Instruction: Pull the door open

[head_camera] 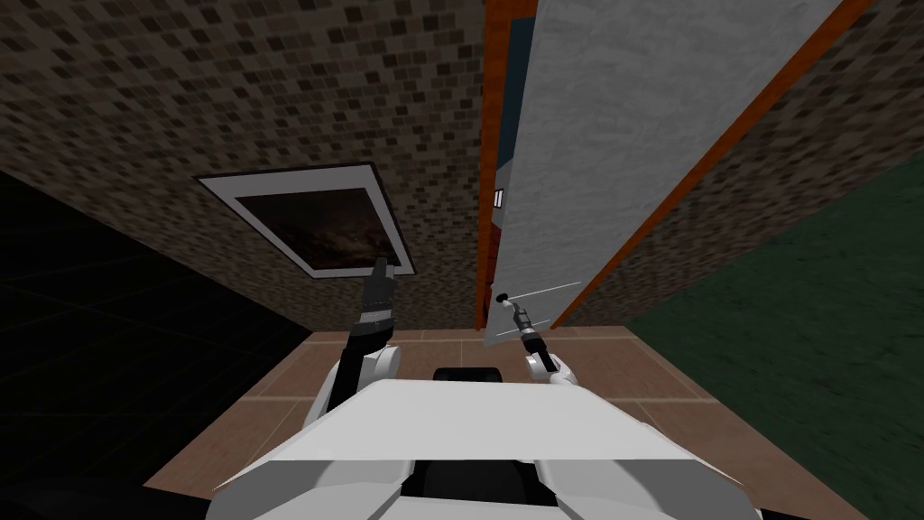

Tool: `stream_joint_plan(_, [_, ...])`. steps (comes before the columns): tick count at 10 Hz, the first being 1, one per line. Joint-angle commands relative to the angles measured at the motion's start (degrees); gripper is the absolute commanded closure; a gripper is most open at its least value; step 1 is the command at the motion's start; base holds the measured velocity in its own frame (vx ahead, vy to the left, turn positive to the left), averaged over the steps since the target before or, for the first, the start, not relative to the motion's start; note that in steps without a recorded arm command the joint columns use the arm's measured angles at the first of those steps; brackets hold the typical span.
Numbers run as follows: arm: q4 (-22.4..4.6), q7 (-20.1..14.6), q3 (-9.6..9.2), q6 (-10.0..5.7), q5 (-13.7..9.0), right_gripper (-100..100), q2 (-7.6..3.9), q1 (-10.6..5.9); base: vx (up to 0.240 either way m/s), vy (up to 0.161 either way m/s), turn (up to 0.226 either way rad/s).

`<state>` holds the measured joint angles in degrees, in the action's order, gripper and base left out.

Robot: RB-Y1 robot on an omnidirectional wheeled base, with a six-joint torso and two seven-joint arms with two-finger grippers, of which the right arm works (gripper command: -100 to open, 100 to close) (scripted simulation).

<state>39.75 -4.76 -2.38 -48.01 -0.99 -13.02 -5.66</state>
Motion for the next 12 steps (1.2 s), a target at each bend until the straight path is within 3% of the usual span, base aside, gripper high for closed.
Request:
stream_joint_plan(1, [1.1,0.2,-1.42,-0.18,0.6,100,1.75,0.47,0.016,0.01,-0.012])
stream_joint_plan(4, [-0.6,0.2,-1.42,-0.18,0.6,100,1.75,0.47,-0.001,-0.003,0.005])
stream_joint_plan(5, [0.49,0.2,-1.42,-0.18,0.6,100,1.75,0.47,-0.002,-0.012,-0.03])
stream_joint_plan(6, [0.98,-1.95,-1.81,-0.19,-0.12,100,1.66,0.39,-0.045,-0.007,0.083])
stream_joint_plan(9, [0.98,-1.95,-1.81,-0.19,-0.12,100,1.66,0.39,-0.019,-0.008,0.013])
stream_joint_plan(10, [0.87,-4.09,-2.21,-0.19,-0.83,100,1.57,0.3,-0.017,0.013,0.061])
stream_joint_plan(12, [0.27,-4.09,-2.21,-0.19,-0.83,100,1.57,0.3,-0.025,-0.006,0.013])
